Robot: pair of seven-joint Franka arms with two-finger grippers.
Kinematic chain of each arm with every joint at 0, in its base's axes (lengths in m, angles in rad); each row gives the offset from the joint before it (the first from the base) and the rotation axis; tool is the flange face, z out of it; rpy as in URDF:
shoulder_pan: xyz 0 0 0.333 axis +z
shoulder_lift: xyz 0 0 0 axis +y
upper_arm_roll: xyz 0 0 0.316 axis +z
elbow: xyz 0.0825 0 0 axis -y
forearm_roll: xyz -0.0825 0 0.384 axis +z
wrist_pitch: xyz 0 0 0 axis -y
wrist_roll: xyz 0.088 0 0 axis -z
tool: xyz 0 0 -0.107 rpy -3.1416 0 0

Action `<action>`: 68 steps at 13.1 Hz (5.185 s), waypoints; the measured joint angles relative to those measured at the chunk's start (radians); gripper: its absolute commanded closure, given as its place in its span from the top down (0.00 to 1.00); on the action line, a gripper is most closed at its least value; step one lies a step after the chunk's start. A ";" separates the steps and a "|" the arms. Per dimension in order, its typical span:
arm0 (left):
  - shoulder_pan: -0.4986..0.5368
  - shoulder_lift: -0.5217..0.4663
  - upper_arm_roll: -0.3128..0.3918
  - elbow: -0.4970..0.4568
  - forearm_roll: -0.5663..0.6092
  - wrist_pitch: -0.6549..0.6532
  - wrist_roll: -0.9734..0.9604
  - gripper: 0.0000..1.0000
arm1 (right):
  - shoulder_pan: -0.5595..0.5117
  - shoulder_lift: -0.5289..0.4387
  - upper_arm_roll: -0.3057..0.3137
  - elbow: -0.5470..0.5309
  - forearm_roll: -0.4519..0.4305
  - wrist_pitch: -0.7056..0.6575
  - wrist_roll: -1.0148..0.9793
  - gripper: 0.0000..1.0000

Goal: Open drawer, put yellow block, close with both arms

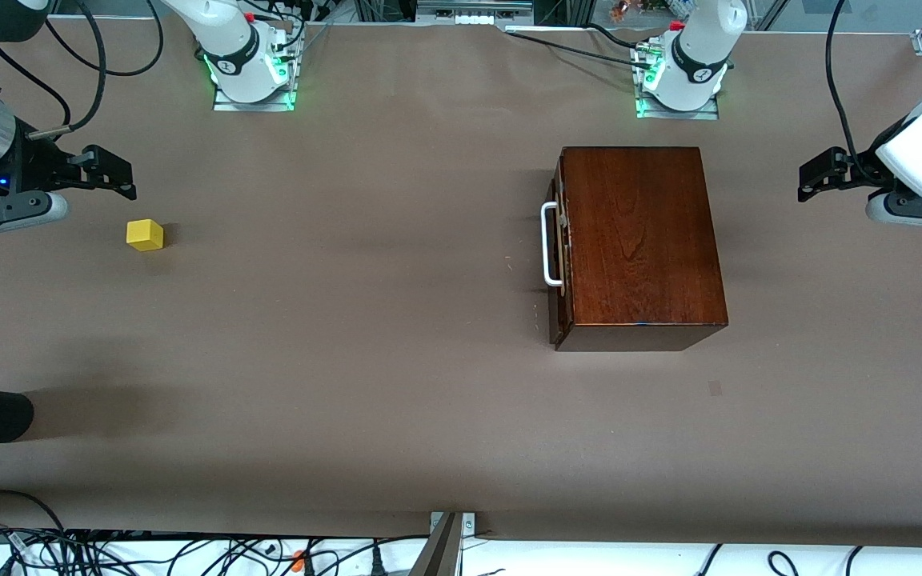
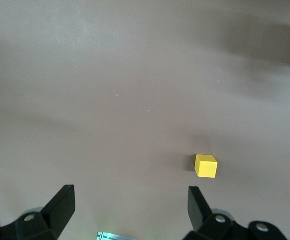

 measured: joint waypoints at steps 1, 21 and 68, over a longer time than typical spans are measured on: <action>0.000 0.000 0.000 0.000 0.000 0.000 0.000 1.00 | 0.000 0.000 0.000 0.000 0.000 0.000 0.000 1.00; -0.065 0.214 -0.320 0.010 -0.071 0.093 -0.055 1.00 | 0.000 0.000 0.000 0.000 0.000 -0.001 0.000 1.00; -0.503 0.550 -0.327 -0.065 0.387 0.522 -1.016 1.00 | -0.002 0.004 -0.007 0.001 0.000 -0.001 0.000 1.00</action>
